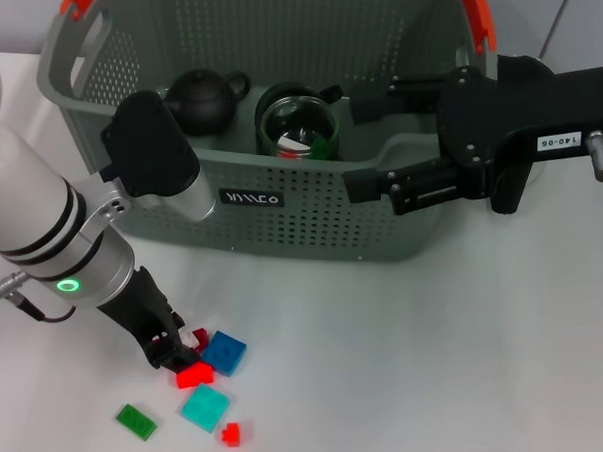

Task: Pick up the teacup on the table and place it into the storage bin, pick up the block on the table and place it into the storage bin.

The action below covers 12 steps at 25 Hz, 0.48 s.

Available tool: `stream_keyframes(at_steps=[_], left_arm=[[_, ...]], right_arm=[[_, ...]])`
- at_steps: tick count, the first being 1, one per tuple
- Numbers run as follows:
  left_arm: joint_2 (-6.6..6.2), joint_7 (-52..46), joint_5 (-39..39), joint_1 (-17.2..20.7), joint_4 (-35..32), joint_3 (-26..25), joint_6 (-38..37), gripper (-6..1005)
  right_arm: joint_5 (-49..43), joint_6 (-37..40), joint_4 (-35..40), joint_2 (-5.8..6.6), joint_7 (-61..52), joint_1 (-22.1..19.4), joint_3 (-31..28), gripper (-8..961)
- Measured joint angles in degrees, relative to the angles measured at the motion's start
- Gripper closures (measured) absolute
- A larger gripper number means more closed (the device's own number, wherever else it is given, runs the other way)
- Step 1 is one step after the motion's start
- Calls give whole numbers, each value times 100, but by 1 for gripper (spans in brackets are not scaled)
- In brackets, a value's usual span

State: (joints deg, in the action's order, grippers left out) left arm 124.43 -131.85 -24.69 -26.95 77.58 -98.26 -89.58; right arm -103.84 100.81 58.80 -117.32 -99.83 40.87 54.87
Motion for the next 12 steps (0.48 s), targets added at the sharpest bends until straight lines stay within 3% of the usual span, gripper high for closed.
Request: stream_keyframes(at_steps=[9, 12], left_arm=[[-16, 4, 0, -40, -62, -14, -47, 603], [-16, 10, 0, -41, -32, -6, -65, 708]], right_arm=[[5, 0, 1, 6, 25, 0, -53, 9], [5, 0, -6, 7, 52, 0, -72, 9]])
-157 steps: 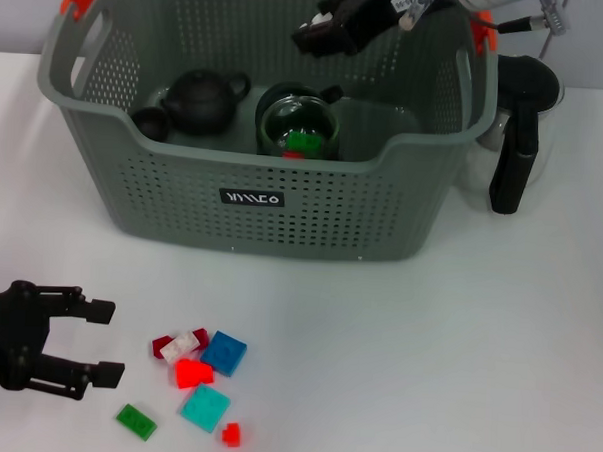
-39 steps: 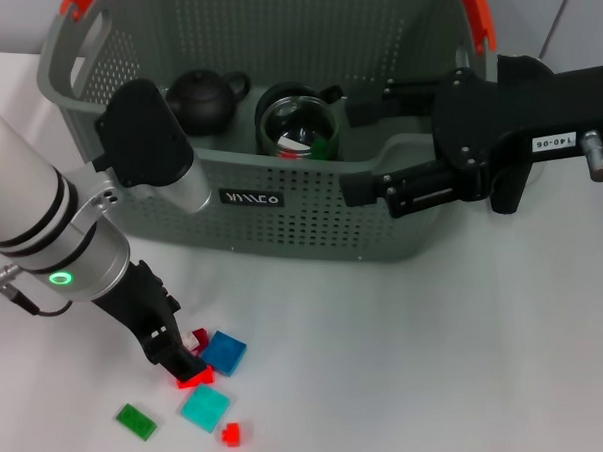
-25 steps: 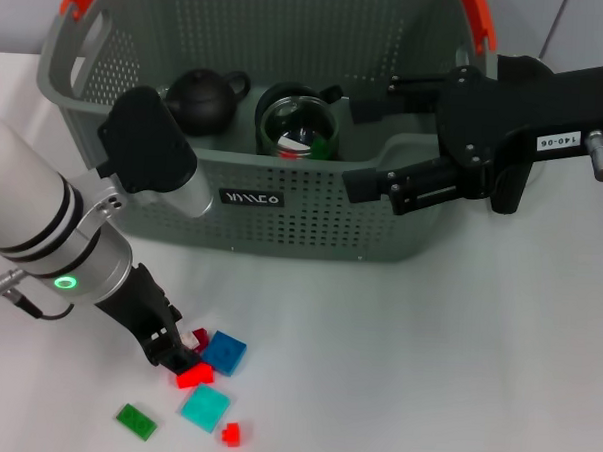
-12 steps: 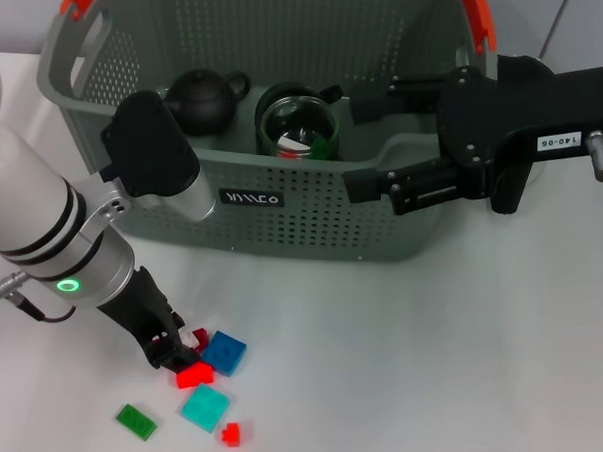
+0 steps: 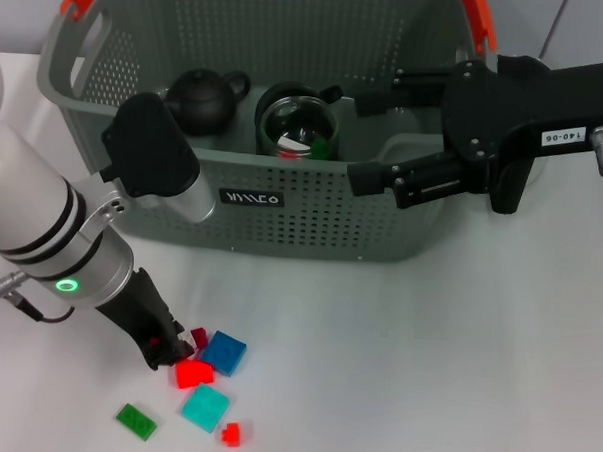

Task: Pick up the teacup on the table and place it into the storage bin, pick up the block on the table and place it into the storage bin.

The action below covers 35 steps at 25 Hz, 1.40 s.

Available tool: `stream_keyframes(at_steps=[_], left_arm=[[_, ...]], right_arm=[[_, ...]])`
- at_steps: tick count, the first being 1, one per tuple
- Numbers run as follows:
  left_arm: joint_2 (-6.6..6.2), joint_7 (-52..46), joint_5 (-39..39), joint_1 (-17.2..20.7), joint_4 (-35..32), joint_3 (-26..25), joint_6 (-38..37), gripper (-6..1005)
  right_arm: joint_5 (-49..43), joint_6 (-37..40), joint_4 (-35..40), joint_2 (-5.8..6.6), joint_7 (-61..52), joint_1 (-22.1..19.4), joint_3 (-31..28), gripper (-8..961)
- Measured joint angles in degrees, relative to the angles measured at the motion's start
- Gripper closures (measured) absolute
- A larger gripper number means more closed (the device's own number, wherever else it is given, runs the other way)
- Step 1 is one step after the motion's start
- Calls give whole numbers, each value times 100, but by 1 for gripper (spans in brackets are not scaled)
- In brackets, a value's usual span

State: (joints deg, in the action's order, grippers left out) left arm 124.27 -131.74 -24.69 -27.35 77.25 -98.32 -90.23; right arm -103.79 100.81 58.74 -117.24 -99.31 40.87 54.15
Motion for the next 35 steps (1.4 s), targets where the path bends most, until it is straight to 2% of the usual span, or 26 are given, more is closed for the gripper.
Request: stream_keyframes(at_steps=[3, 8, 11, 15, 17, 19, 22, 25, 29, 35], left_arm=[[-3, 0, 0, -11, 40, -31, -56, 812], [-6, 7, -60, -40, 450, -379, -471, 815], [-7, 62, -346, -129, 767, -983, -1000, 815], [-46, 256, -1081, -440, 916, -2241, -1886, 816], [-103, 325, -1397, -623, 862, -2845, -2181, 816], [-163, 335, -1583, -714, 808, -3118, -2250, 816], [-279, 334, -1898, -849, 702, -3474, -2272, 816], [-406, 331, -2191, -1024, 621, -3798, -2160, 815], [-522, 352, -2521, -1239, 424, -3949, -1795, 815], [-695, 531, -2519, -1713, -400, -3675, -752, 815]], right_arm=[[1, 0, -28, 0, 26, 0, -13, 9], [8, 56, -60, 0, 74, -3, -98, 8], [16, 185, -61, 2, 77, -4, -181, 8], [18, 440, -62, 35, 86, 1, -308, 9], [-1, 537, -63, 79, 87, -1, -318, 9], [-110, 681, -120, 165, 77, 10, -296, 9], [-467, 945, -320, 286, 3, 102, -213, 8], [-1078, 1037, -508, 317, -89, 225, -143, 8], [-1848, 824, -947, 241, -25, 432, -9, 8], [-2174, 442, -1530, 130, 216, 635, 271, 9]])
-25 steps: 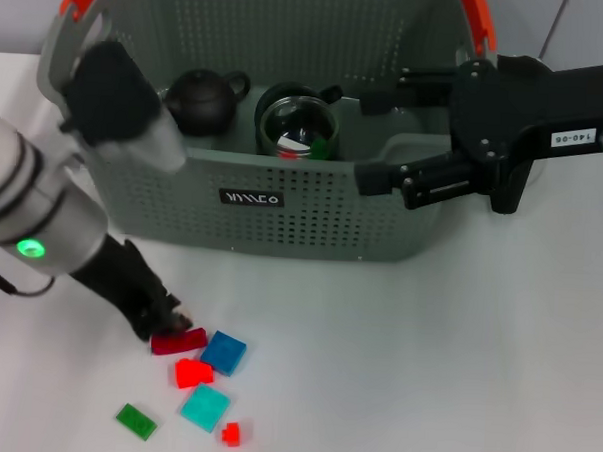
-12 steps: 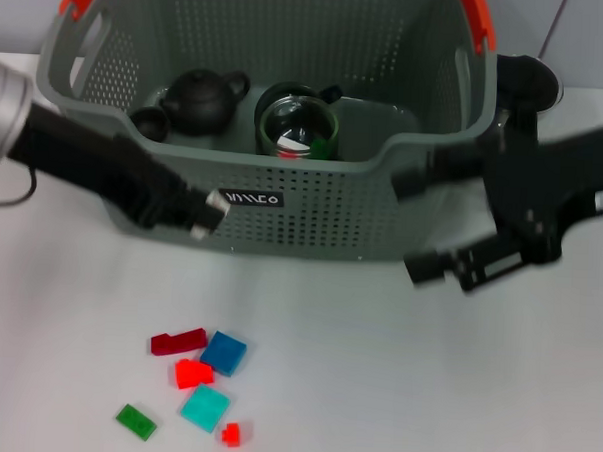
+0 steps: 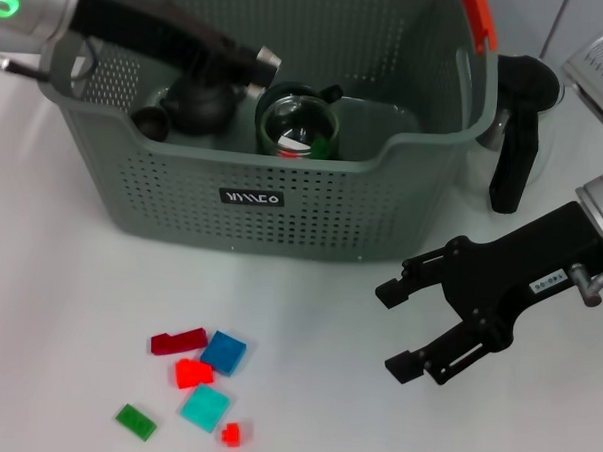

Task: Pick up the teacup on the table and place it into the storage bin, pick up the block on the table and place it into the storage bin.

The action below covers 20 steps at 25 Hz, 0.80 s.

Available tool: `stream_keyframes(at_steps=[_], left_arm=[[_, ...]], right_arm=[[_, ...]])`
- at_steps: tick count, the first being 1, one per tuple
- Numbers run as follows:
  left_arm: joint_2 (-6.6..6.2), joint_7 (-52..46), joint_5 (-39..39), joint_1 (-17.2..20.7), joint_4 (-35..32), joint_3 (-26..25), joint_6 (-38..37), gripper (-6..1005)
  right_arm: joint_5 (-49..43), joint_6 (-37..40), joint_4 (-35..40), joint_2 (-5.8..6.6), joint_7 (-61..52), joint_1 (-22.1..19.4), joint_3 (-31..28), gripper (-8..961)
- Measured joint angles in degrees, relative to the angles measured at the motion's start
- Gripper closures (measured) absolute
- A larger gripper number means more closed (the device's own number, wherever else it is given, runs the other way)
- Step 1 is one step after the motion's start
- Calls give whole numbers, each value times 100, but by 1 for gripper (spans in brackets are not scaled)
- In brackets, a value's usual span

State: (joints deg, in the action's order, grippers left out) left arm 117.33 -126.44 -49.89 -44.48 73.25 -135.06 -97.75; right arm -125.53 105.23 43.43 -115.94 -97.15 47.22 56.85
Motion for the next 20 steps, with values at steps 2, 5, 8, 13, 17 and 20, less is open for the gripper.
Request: stream_keyframes(at_steps=[2, 5, 8, 13, 17, 20], left_arm=[[-60, 10, 86, -131, -300, 130, 366, 816], [-121, -24, 404, -344, -752, 265, 906, 815], [-138, -99, 763, -531, -1097, 319, 1205, 790], [-85, -222, 1000, -629, -1201, 344, 1486, 727], [-84, -265, 1045, -605, -951, 326, 1492, 677], [-94, -352, 1052, -474, -484, 294, 1322, 639]], right_arm=[[-3, -10, -10, -25, 10, 8, 24, 9], [-4, -11, -6, -40, 16, 10, 25, 9], [2, -31, -8, -46, 19, 17, 27, 8], [15, -48, -12, -54, 19, 29, 7, 8], [23, -48, -5, -53, 22, 31, -22, 8], [35, -48, -3, -52, 36, 35, -38, 8]])
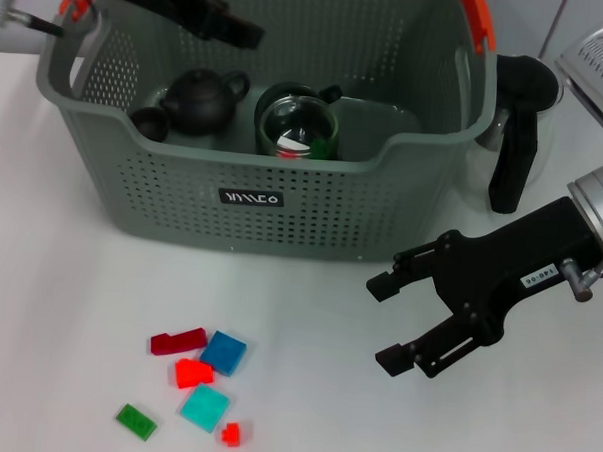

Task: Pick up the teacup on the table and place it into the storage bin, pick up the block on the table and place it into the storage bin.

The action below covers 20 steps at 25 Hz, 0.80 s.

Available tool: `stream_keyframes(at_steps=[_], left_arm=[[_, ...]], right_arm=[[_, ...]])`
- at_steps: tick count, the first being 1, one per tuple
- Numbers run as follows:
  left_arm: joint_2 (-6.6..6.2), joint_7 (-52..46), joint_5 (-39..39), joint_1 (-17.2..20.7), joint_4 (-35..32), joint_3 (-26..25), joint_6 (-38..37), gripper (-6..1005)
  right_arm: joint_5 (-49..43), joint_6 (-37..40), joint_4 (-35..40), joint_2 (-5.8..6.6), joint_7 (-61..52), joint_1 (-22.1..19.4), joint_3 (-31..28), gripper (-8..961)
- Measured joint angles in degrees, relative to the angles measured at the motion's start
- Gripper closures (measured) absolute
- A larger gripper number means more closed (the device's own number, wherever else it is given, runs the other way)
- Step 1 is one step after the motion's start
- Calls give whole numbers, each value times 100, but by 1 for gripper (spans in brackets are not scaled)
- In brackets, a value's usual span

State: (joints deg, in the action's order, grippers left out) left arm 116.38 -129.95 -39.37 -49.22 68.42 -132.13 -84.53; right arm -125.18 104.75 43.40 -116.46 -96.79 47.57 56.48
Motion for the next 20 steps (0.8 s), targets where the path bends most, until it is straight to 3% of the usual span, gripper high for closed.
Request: stream_keyframes(at_steps=[4, 9, 13, 15, 20], left_arm=[[-22, -54, -56, 311, 1188, -11, -956, 530], [100, 60, -28, 738, 2667, -21, -2208, 329], [313, 655, 70, 1156, 3460, 144, -3021, 180], [432, 986, 267, 1460, 3788, 406, -3192, 47], [770, 1909, 1080, 2115, 4143, 1052, -3209, 47]], right_arm=[[128, 17, 1, 4, 46, 7, -21, 8], [319, 27, -10, 19, 61, 7, -79, 8], [537, 27, -17, 18, 63, 1, -90, 8], [696, 23, -22, 21, 50, -19, -97, 8], [956, -15, -44, 1, -2, -40, -136, 8]])
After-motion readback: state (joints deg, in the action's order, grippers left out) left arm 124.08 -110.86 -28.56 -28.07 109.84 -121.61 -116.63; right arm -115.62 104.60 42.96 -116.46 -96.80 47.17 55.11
